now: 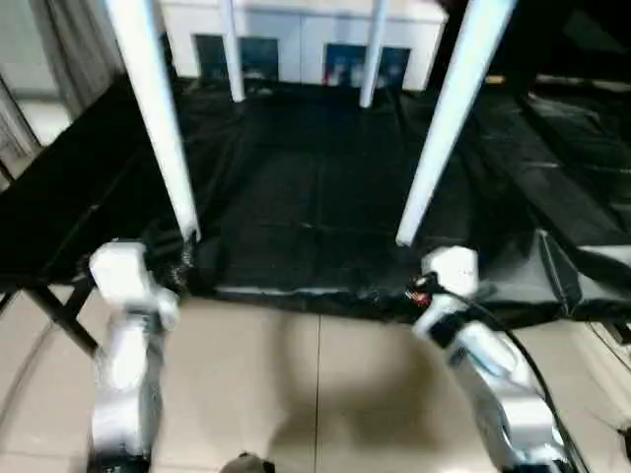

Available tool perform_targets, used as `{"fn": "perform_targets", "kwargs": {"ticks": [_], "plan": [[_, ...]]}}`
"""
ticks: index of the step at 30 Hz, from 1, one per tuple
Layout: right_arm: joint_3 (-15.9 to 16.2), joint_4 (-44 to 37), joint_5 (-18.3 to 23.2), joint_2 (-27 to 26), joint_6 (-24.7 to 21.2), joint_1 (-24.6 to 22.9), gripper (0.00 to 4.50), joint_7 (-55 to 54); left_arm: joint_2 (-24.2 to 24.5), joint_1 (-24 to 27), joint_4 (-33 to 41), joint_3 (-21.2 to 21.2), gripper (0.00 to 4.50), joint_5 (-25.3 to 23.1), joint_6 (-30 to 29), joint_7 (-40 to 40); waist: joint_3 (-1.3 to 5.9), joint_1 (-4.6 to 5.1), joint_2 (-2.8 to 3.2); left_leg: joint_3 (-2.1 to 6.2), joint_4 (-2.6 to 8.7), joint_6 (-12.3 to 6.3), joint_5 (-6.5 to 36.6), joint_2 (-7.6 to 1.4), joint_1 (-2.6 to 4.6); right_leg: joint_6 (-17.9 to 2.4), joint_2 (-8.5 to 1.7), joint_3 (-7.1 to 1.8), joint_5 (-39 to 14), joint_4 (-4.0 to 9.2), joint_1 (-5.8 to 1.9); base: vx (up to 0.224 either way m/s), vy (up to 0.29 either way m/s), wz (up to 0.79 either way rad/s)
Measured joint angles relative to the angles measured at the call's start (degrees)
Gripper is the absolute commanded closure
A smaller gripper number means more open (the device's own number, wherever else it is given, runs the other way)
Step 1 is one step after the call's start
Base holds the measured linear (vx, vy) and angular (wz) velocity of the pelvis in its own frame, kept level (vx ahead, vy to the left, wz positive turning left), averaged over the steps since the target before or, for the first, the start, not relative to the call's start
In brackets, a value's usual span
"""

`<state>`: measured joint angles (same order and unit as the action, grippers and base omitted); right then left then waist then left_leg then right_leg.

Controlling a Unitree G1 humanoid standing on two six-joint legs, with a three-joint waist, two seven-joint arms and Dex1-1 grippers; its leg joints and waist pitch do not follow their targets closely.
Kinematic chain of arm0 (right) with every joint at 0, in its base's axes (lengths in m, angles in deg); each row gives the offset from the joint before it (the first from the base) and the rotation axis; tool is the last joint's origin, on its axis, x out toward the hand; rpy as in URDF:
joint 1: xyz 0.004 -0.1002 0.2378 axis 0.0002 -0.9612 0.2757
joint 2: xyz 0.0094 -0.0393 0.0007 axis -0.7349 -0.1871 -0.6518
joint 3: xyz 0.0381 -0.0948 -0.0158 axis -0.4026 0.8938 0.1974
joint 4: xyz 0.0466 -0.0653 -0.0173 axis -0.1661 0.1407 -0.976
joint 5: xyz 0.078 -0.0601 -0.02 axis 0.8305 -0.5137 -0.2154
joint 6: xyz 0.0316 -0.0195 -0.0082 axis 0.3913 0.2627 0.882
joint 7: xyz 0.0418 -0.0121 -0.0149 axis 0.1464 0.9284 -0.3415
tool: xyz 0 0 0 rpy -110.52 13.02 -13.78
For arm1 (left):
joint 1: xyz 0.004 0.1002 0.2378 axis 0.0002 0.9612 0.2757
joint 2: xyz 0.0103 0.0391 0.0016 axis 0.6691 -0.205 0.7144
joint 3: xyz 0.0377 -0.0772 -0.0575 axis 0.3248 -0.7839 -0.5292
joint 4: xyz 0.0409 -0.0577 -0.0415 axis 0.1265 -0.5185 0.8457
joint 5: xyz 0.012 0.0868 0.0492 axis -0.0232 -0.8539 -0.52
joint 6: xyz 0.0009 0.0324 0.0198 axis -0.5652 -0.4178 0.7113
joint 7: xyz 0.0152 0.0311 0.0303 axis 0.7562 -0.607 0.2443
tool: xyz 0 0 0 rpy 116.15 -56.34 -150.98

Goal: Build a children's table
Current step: Flip table

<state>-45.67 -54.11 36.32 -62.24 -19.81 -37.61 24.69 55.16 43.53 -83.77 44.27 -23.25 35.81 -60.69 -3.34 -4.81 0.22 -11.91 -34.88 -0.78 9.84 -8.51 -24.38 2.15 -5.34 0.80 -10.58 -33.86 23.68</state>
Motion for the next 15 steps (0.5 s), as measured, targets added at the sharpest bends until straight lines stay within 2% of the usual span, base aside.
{"fn": "perform_targets", "kwargs": {"ticks": [4,5,7,10,15], "plan": [[-0.54,-1.64,-0.75,-0.16,-3.35,0.0,0.0,-2.81,-0.97,0.41,3.39,1.26,1.32,-3.66,-1.51,-4.16,0.01,0.74,0.0,0.0,0.44,0.0,0.0,0.01,0.29,0.02,0.02,0.06,0.0,0.52,-0.12,0.0,0.0,0.0],[-0.55,-1.87,-2.19,-0.15,-4.08,0.0,0.0,-4.32,-1.67,0.87,5.17,1.33,1.32,-5.08,-1.89,-6.21,0.03,1.44,-0.02,0.01,0.62,0.0,0.0,0.01,0.34,0.03,0.04,0.1,0.0,0.79,-0.17,0.0,0.0,0.0],[-0.56,-1.79,-4.35,-0.09,-4.58,0.09,0.0,-6.28,-2.62,1.98,7.12,1.46,1.32,-6.51,-2.38,-7.88,0.08,1.99,-0.11,0.01,0.6,0.01,-0.01,0.04,0.35,0.03,0.04,0.07,0.0,0.81,-0.25,0.0,0.0,0.0],[-0.52,-1.69,-4.98,-0.44,-4.58,0.24,0.0,-7.14,-2.77,2.65,9.38,1.6,1.32,-7.42,-3.7,-8.46,0.12,2.79,-0.24,0.01,0.6,0.01,-0.01,0.04,0.37,0.02,0.04,0.07,0.0,0.84,-0.18,0.0,0.0,0.0],[-0.4,-1.71,-4.89,-1.31,-4.72,0.25,0.0,-7.88,-2.02,3.97,13.82,2.68,1.32,-8.83,-6.41,-9.72,0.12,3.0,-0.25,0.02,0.59,0.01,-0.01,0.04,0.4,0.02,0.03,0.06,0.0,0.85,0.04,0.0,0.0,0.0]]}}
